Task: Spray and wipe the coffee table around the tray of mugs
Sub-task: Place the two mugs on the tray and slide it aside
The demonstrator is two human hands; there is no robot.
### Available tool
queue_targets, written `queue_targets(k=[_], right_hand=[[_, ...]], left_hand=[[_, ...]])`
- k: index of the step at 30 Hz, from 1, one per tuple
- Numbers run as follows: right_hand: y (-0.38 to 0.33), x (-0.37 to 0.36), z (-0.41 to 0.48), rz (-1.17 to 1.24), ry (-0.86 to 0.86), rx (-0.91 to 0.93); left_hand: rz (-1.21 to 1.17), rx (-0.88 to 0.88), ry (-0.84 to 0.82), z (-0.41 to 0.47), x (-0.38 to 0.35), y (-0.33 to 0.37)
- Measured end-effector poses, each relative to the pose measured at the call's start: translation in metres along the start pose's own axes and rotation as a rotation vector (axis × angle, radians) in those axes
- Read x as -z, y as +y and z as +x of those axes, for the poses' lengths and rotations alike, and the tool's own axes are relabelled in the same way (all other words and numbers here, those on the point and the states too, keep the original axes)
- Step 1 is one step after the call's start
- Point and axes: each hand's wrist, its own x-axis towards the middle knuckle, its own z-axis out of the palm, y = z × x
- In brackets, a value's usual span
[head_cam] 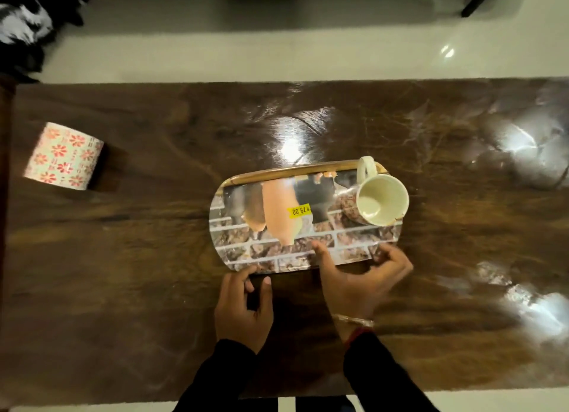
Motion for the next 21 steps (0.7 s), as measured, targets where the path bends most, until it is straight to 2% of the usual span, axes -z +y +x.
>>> queue_targets(k=[4,9,17,21], right_hand=[[-0.027,-0.024,-0.038,0.076,-0.242,0.098],[-0.070,-0.085,-0.045,0.161,-0.493,0.199],[-0.126,-0.169,-0.048,0.001,-0.914,0.675],[-0.190,-0.227,-0.068,-0.089,-0.992,0.965]], left_hand=[[-0.014,0.079,0.024,0.004,0.016,-0.010],[-0.037,0.173,0.102,0.017,0.045,-0.036],[0.006,0.293,0.206,0.033,0.088,-0.078],[-0.018,0.370,0.212,0.040,0.101,-0.098]])
